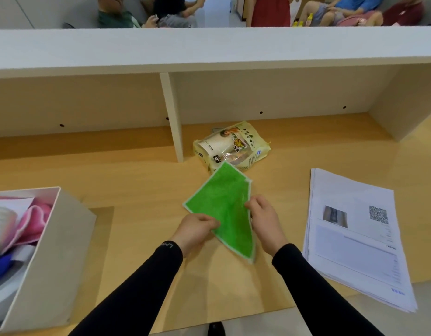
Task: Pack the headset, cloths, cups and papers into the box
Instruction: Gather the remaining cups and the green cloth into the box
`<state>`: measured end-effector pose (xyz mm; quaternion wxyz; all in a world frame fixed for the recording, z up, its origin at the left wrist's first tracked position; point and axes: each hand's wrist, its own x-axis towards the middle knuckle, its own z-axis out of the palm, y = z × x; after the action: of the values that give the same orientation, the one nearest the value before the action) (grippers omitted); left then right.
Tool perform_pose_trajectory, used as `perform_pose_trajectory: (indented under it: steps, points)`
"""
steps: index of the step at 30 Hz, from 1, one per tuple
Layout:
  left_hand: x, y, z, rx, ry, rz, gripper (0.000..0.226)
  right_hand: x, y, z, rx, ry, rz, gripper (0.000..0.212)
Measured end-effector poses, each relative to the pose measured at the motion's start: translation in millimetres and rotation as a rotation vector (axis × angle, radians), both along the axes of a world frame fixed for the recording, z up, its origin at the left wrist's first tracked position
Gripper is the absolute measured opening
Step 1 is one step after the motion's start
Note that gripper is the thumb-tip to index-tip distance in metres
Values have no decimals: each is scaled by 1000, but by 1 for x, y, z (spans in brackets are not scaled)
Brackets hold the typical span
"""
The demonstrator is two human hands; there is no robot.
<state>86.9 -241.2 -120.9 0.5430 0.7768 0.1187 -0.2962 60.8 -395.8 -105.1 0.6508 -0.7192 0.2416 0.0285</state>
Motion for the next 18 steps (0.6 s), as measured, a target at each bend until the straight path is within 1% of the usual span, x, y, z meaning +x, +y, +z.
perform_pose_trajectory:
  steps: [2,3,5,6,8,12,14,16,18]
  points:
    - [-1,10,8,54,-109,44,23,7,16,26,80,-93,52,44]
    - [1,19,14,35,-135,110,34,10,26,40,130,-133,88,50]
    - [3,41,30,-115,-115,225,53,15,47,69,252,-188,160,52]
    - [3,53,40,-210,-95,255,57,17,58,80,326,-208,191,49]
    - [0,80,59,-378,-72,318,54,19,82,98,474,-229,264,40]
    - [-20,141,100,-670,-71,450,41,18,146,134,755,-254,442,40]
    - [-36,174,119,-765,-107,446,47,14,185,150,873,-259,511,41]
    - [-51,207,137,-811,-178,419,52,10,225,162,950,-258,557,41]
    - [-64,244,152,-806,-240,468,47,7,260,172,989,-259,609,40]
